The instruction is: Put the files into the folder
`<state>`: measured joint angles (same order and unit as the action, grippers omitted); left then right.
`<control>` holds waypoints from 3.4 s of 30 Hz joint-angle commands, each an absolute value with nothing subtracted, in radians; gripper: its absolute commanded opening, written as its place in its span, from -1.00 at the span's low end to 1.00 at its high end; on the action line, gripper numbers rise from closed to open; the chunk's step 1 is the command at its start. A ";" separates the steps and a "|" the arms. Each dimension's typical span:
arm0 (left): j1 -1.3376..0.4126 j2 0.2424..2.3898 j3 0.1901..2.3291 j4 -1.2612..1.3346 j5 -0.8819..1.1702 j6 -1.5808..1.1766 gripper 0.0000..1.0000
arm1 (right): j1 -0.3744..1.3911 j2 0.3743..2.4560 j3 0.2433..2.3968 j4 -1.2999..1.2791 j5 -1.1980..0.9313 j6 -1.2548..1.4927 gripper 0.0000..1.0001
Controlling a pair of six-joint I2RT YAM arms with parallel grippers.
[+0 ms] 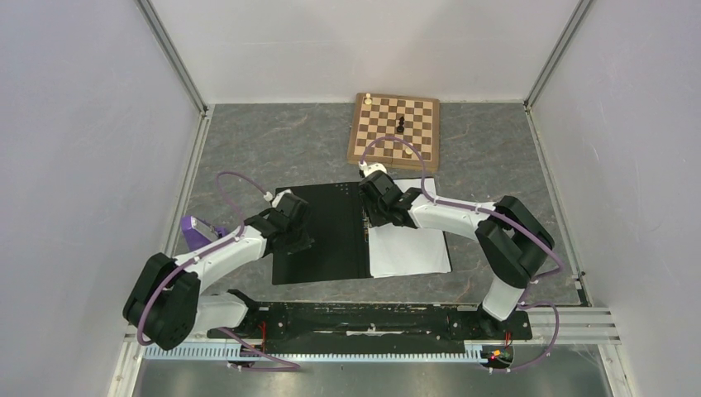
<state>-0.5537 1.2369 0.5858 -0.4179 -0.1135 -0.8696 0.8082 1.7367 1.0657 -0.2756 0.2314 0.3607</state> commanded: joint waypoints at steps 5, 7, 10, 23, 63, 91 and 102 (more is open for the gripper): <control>-0.543 1.289 0.604 -0.419 -0.198 -0.908 -0.95 | 0.823 1.741 1.092 -0.260 0.250 0.385 -0.26; -0.544 1.297 0.605 -0.415 -0.199 -0.908 -0.95 | 0.824 1.734 1.082 -0.248 0.244 0.387 -0.26; -0.543 1.308 0.611 -0.414 -0.207 -0.905 -0.95 | 0.824 1.732 1.077 -0.243 0.240 0.391 -0.28; -0.536 1.324 0.622 -0.420 -0.225 -0.907 -0.95 | 0.831 1.722 1.021 -0.208 0.197 0.406 -0.43; -0.530 1.352 0.664 -0.479 -0.242 -0.907 -0.95 | 0.831 1.555 0.782 -0.020 0.197 0.424 -0.22; -0.529 1.333 0.677 -0.483 -0.215 -0.904 -0.95 | 0.939 1.656 1.187 -0.378 0.428 0.317 -0.44; -0.523 1.237 0.596 -0.480 -0.247 -0.956 -0.95 | 0.989 1.787 1.319 -0.470 0.486 0.228 -0.69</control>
